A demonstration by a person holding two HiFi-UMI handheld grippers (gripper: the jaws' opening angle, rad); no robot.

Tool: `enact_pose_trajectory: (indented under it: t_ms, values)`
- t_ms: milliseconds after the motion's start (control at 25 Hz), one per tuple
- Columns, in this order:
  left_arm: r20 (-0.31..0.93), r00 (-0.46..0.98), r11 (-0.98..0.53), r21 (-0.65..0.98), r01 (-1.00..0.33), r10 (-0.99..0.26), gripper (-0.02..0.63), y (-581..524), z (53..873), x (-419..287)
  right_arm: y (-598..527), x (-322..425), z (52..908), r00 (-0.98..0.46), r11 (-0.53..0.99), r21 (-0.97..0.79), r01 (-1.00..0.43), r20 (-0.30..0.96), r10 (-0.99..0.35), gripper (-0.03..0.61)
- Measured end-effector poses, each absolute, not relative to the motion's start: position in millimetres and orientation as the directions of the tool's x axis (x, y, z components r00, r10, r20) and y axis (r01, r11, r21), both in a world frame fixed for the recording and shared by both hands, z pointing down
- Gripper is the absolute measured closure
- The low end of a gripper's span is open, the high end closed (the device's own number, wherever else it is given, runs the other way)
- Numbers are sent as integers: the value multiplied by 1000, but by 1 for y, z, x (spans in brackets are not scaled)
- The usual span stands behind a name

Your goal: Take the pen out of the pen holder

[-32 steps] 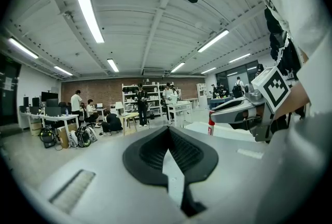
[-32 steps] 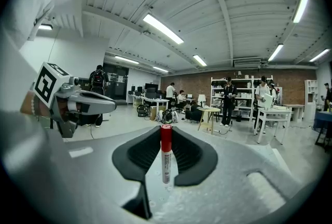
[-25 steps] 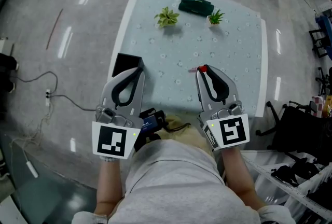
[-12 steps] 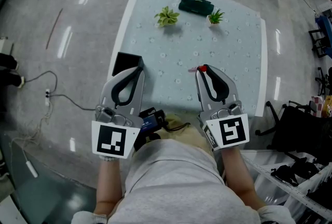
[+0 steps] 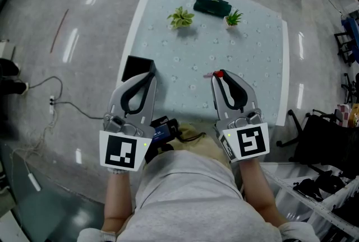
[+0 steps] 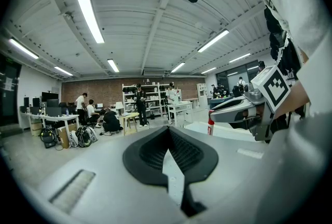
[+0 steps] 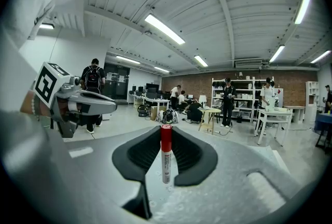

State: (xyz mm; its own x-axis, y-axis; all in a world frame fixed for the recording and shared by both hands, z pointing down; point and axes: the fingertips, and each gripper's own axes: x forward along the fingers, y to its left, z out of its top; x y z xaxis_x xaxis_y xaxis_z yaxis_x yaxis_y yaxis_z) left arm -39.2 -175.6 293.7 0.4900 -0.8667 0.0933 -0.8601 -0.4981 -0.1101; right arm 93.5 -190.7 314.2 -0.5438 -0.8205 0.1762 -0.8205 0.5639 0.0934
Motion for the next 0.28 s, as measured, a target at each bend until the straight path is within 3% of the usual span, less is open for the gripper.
enact_pose_trajectory:
  t_ms: [280]
  values:
    - [95,491,-500,-117,-858,-866,601,-176,292,-39,-191,93,313,-547,567,92,-818,177,-818,515]
